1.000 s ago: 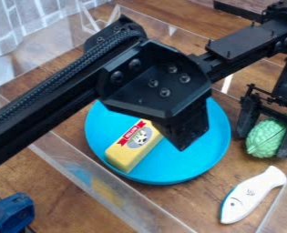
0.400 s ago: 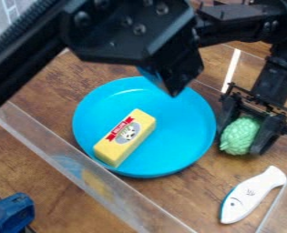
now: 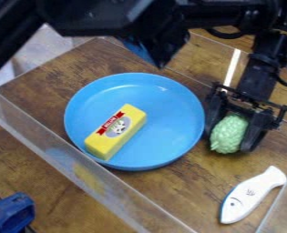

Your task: Put the green object in the blue tray

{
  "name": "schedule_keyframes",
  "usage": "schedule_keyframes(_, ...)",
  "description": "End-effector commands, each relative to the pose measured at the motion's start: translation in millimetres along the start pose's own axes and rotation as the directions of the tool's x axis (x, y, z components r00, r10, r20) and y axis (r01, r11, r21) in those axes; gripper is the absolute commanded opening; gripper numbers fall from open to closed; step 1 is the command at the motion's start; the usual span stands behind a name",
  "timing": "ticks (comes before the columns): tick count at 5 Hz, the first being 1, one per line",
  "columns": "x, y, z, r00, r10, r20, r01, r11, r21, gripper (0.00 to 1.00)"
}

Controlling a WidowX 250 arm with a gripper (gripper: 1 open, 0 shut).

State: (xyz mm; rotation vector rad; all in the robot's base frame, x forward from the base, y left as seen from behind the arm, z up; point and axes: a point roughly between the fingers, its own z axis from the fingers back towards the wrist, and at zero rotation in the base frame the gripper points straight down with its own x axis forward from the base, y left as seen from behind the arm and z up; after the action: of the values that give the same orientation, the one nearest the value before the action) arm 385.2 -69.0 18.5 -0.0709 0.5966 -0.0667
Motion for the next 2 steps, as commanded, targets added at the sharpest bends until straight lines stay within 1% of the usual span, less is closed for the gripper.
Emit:
schedule_keyframes(1, 5.5, 14.9, -6.6, 0.999, 0.049, 0.009, -0.049, 0.999, 0.0, 0.0)
schedule_keyframes(2, 3.5, 11.3, -6.0, 1.0, 0.022, 0.002, -0.022, 1.0, 0.019, 0.0)
